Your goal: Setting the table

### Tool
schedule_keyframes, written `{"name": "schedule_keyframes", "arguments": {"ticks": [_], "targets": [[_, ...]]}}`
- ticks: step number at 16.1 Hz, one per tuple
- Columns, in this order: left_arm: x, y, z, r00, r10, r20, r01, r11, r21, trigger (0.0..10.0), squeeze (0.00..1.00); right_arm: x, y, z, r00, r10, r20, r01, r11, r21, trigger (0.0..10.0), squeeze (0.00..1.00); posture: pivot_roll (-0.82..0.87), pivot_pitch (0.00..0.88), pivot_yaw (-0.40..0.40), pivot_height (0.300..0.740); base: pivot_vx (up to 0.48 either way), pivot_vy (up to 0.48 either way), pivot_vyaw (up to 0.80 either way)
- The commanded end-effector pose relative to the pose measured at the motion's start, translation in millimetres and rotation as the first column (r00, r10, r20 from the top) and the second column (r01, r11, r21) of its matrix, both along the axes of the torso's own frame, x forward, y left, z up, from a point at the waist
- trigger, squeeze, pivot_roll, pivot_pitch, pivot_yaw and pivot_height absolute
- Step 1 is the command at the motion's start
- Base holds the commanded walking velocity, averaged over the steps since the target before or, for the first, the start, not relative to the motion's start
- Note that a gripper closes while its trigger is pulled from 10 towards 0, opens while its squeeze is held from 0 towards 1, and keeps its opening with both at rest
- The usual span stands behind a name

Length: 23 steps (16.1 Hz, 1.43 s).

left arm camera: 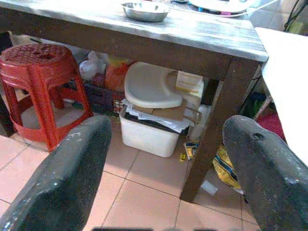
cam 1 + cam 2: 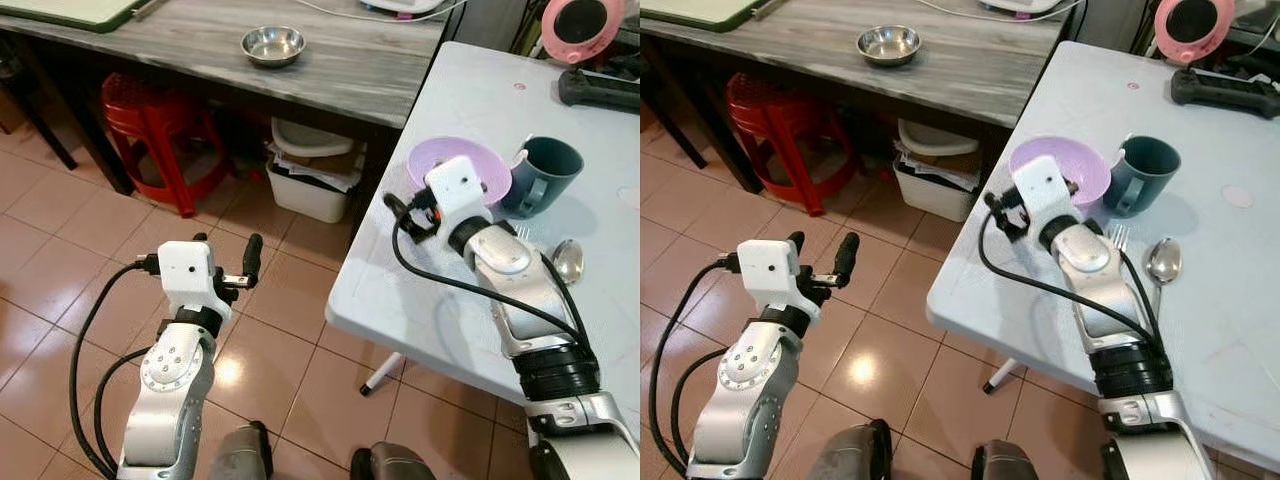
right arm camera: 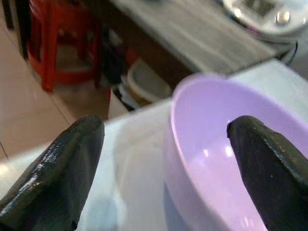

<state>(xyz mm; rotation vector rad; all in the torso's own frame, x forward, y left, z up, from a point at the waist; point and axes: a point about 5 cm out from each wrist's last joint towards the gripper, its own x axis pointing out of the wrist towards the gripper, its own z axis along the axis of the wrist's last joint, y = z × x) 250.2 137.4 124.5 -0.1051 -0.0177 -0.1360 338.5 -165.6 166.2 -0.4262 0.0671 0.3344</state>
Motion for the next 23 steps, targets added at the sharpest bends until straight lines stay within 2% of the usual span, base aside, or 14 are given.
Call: {"name": "schedule_keyframes", "arguments": {"ticks": [1, 2, 3, 7, 11, 13, 15, 18, 23], "targets": [[-2.9, -1.3, 1, 1.000, -0.017, -0.003, 0.017, 1.000, -0.003, 10.0, 0.00, -1.4, -5.4, -8, 0.999, -0.023, -0.045, 0.022, 1.000, -0.018, 8.1, 0.00, 0.00, 0.170, -0.021, 0.740, 0.000, 0.000, 0.00], [-3.0, -1.5, 1, 1.000, -0.019, -0.001, 0.019, 1.000, -0.007, 10.0, 0.00, -1.1, -7.1, -8, 0.999, -0.034, -0.041, 0.033, 0.999, -0.023, 3.7, 0.00, -0.01, 0.170, -0.021, 0.740, 0.000, 0.000, 0.00], [-3.1, -2.0, 3, 1.000, -0.025, 0.002, 0.025, 1.000, -0.014, 10.0, 0.00, -0.1, -9.2, -7, 0.999, -0.034, -0.036, 0.032, 0.998, -0.053, 0.0, 0.00, -0.01, 0.171, -0.021, 0.740, 0.000, 0.000, 0.00], [-2.9, -4.8, 3, 0.999, -0.042, 0.001, 0.042, 0.999, -0.025, 10.0, 0.00, 5.4, -13.8, -4, 1.000, -0.028, -0.015, 0.026, 0.990, -0.138, 0.0, 0.00, -0.01, 0.168, -0.022, 0.740, 0.000, 0.000, 0.00], [-11.2, -13.2, 5, 0.986, -0.167, 0.028, 0.168, 0.984, -0.065, 10.0, 0.00, 6.2, -17.4, -10, 0.998, -0.039, -0.048, 0.031, 0.985, -0.167, 0.0, 0.00, 0.00, 0.163, -0.023, 0.740, 0.000, 0.000, 0.00], [-20.5, -22.3, 9, 0.955, -0.290, 0.069, 0.295, 0.951, -0.090, 10.0, 0.00, 7.6, -19.1, -9, 0.998, -0.049, -0.024, 0.044, 0.982, -0.181, 0.0, 0.00, -0.01, 0.162, -0.025, 0.740, 0.000, 0.000, 0.00], [-21.9, -22.0, 10, 0.942, -0.327, 0.070, 0.333, 0.937, -0.106, 10.0, 0.00, 8.8, -18.8, -6, 0.999, -0.050, -0.008, 0.048, 0.983, -0.180, 0.0, 0.00, -0.01, 0.159, -0.025, 0.740, 0.000, 0.000, 0.00], [-21.4, -21.0, 9, 0.941, -0.331, 0.072, 0.337, 0.937, -0.091, 10.0, 0.00, 9.4, -20.3, -5, 0.999, -0.053, -0.001, 0.052, 0.981, -0.186, 0.0, 0.00, -0.01, 0.158, -0.024, 0.740, 0.000, 0.000, 0.00], [-21.7, -25.4, 12, 0.927, -0.364, 0.094, 0.373, 0.920, -0.117, 10.0, 0.00, 8.1, -18.8, -6, 0.999, -0.043, 0.000, 0.042, 0.984, -0.176, 0.0, 0.00, -0.01, 0.164, -0.024, 0.740, 0.000, 0.000, 0.00]]}}
